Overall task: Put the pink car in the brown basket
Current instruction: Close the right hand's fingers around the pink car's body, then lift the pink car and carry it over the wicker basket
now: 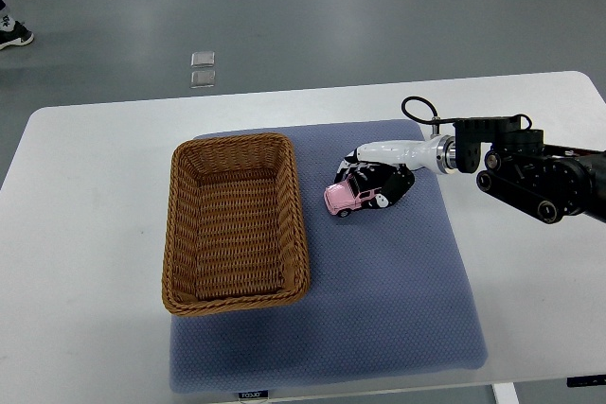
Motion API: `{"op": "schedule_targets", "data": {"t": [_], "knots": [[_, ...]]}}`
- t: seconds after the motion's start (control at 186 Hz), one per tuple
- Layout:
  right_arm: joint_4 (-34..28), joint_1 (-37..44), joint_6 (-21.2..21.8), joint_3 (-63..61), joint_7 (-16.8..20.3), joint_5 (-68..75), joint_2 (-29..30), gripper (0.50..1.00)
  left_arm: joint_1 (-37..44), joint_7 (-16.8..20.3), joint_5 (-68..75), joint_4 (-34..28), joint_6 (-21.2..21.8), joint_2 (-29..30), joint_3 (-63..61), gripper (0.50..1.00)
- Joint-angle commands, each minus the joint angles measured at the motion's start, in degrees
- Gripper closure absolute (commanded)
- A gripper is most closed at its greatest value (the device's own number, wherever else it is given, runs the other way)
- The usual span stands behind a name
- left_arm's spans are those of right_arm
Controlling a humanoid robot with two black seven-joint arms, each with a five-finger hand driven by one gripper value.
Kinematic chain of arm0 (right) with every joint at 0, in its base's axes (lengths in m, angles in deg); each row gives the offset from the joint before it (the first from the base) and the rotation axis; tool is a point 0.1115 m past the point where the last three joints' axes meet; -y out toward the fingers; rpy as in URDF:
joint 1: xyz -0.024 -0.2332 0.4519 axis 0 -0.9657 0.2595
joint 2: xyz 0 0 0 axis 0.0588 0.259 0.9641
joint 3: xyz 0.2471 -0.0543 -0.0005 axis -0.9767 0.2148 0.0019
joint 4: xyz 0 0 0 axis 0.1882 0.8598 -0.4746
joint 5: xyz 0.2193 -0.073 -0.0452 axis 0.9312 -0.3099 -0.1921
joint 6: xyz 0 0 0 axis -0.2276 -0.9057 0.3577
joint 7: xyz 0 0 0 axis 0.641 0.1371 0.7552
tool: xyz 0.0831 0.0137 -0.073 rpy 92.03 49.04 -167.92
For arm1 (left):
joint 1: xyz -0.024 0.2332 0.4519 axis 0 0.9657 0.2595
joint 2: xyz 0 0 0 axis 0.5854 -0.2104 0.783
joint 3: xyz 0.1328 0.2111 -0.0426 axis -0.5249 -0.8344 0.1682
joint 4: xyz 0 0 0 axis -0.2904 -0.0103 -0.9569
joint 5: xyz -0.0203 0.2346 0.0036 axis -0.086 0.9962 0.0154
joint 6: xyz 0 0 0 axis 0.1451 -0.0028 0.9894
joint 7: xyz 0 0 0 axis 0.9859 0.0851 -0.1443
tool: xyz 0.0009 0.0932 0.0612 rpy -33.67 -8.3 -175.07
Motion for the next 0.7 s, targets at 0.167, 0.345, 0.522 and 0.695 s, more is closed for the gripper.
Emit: {"op": "schedule_targets", "data": {"t": [0.167,0.345,0.522,0.695], "knots": [[-0.20,2.40,0.00,-1.00,-2.15,1.05,-1.53,1.000,0.05,0.00,0.01,0.00,0.00,0.00,0.00,0.500],[-0.46,4.42,0.09,-2.23,-2.76,3.16,-1.80,1.000,0.05,0.00,0.01,0.00,0.00,0.00,0.00,0.500],[-1.78,6.44,0.09,-2.23,-3.73,4.13,-0.83,1.000,0.05,0.00,0.01,0.00,0.00,0.00,0.00,0.500],[-3.01,7.32,0.09,-2.15,-4.35,5.01,4.27,1.000,-0.04,0.00,0.01,0.00,0.00,0.00,0.00,0.500]]}}
